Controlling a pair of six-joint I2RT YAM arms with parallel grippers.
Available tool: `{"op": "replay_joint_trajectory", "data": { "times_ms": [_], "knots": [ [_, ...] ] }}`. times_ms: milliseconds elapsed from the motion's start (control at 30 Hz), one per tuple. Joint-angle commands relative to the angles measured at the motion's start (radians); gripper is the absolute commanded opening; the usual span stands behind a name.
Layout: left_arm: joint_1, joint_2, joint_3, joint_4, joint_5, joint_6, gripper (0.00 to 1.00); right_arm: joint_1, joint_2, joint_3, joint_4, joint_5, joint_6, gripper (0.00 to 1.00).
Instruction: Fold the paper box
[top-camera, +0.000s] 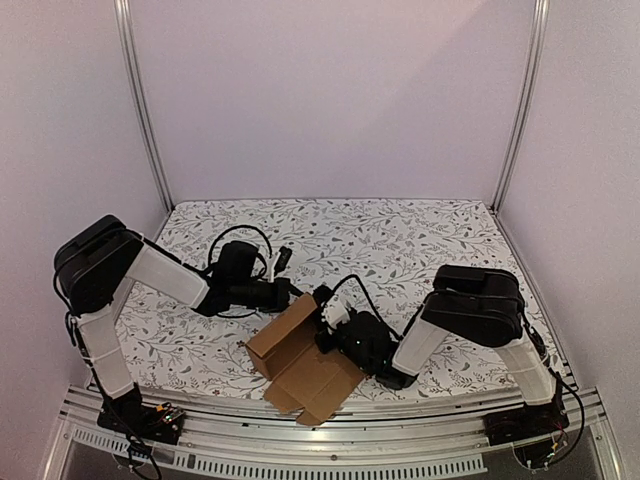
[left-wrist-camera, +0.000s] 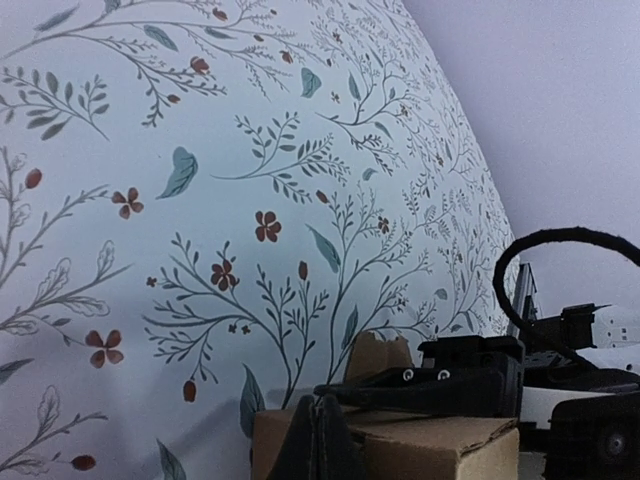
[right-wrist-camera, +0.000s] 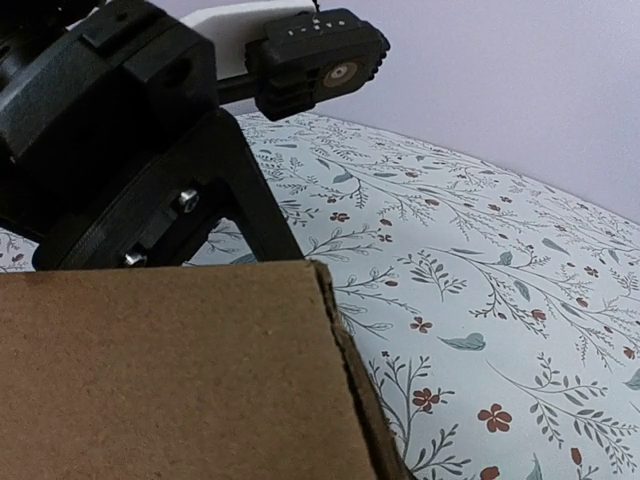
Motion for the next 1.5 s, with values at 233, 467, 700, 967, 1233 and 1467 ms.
{"op": "replay_joint_trajectory", "data": {
  "times_ms": [233, 467, 700, 967, 1233, 1467],
  "knots": [
    [0.002, 0.008, -0.022, 0.038, 0.0, -0.024, 0.0, 0.026, -0.002, -0.062, -0.047, 0.017, -0.043, 0.21],
    [0.003, 0.013, -0.027, 0.035, 0.007, -0.03, 0.0, 0.028, -0.007, -0.064, -0.016, 0.022, -0.047, 0.21],
    [0.002, 0.015, -0.03, 0.039, 0.015, -0.032, 0.0, 0.032, -0.021, -0.065, -0.003, 0.028, -0.058, 0.2],
    [0.004, 0.014, -0.028, 0.031, 0.01, -0.032, 0.0, 0.037, -0.035, -0.076, 0.003, 0.036, -0.064, 0.27],
    [0.007, 0.01, -0.028, 0.016, -0.003, -0.026, 0.0, 0.039, -0.064, -0.111, 0.01, 0.042, -0.068, 0.3],
    [0.014, 0.01, -0.025, -0.002, -0.004, -0.019, 0.0, 0.04, -0.092, -0.157, 0.043, 0.045, -0.062, 0.35]
  ]
}}
